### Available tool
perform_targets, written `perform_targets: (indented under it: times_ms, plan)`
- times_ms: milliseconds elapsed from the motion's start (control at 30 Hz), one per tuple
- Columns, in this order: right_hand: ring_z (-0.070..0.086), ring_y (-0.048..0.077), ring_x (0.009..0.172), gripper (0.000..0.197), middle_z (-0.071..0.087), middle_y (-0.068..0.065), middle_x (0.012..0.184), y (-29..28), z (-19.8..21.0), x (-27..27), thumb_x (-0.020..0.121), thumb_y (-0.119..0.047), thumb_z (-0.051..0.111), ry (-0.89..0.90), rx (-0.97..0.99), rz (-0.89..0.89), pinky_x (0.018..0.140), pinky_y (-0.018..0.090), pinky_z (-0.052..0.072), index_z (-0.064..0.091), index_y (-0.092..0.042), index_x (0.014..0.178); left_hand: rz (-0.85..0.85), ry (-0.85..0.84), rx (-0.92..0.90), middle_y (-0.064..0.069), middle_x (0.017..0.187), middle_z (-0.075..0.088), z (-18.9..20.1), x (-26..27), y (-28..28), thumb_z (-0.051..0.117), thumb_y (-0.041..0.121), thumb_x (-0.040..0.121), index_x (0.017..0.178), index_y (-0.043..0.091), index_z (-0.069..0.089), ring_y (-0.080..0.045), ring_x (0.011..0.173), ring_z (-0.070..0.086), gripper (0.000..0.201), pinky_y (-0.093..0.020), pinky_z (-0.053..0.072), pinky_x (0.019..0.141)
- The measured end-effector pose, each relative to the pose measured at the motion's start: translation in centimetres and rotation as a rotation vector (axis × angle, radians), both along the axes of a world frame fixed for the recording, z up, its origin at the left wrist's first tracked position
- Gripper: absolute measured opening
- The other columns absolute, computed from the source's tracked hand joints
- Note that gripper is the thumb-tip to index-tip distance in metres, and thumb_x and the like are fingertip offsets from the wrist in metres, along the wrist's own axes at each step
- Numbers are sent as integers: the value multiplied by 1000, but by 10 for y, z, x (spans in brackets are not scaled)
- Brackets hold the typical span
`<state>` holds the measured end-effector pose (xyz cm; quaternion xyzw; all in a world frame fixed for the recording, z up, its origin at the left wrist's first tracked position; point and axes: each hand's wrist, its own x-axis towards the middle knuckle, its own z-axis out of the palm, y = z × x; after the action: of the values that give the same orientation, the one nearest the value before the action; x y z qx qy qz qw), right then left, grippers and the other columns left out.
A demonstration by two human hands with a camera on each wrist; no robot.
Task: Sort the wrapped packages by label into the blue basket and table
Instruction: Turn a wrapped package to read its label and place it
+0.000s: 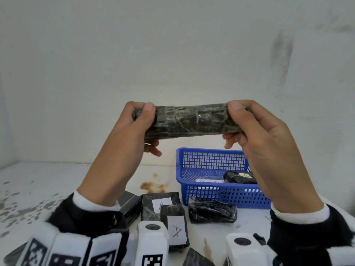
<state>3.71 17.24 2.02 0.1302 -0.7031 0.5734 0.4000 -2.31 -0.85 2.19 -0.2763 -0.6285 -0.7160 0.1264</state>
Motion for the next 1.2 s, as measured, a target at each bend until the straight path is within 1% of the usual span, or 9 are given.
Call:
perform_targets:
  times_ms: [133,400,533,667,767,833,967,1067,1200]
  plan:
    - [53,13,67,20,58,6,72,-2,0,1,88,-45,62,18,38,-27,67,29,49,69,-27,82,16,10,-43,2,80,61,-2,2,2,55,48,86,95,18,56,-14,69,57,32,-35,52,66]
    - [47,2,55,24,55,-15,60,-5,-2,0,78,-50,66,33,113,-102,58,14,42,62,-26,82,182,106,-96,16,70,67,-7,1,5,62,70,54,92,27,55,-9,67,62,58,-40,52,72]
    - [52,1,60,24,58,-17,69,-4,-2,0,75,-49,69,59,116,-108,62,15,46,61,-30,87,193,102,-159,11,80,68,-6,5,7,57,80,62,93,31,51,-16,74,70,58,-38,53,70]
    - [67,-2,82,43,64,-5,107,2,-2,0,71,-35,76,89,47,-35,76,13,51,57,-35,110,204,125,-161,7,80,69,-6,2,5,71,62,69,86,31,54,-27,73,66,40,-38,52,68]
    - [73,7,88,49,72,-5,103,2,-1,-3,70,-40,73,34,-34,13,81,21,55,60,-33,117,180,131,-139,8,83,68,-6,2,4,74,48,69,85,30,54,-15,60,61,31,-15,43,54]
    - [73,13,80,44,72,-7,102,0,-1,-3,73,-47,68,12,-40,25,75,26,57,65,-32,115,162,135,-129,5,81,67,-6,3,4,71,60,68,87,29,56,-8,64,62,39,-9,42,57]
    - [65,12,73,21,70,-6,93,4,1,-1,82,-29,72,21,-41,94,70,23,54,68,-27,102,52,72,-77,4,85,71,-5,-1,2,61,66,71,82,24,69,-15,86,64,45,-33,45,94]
    - [64,15,77,8,69,-1,94,9,3,0,86,-21,68,24,-92,188,69,24,53,66,-25,93,-12,62,-24,8,80,68,-2,-2,-2,64,41,74,91,32,63,-10,79,61,19,-29,43,86]
    - [69,17,79,36,71,4,96,9,3,-1,94,-1,62,47,-88,185,74,27,54,51,-34,106,35,13,8,1,88,76,-3,-3,-3,81,38,66,121,36,47,-14,87,70,65,-31,48,93]
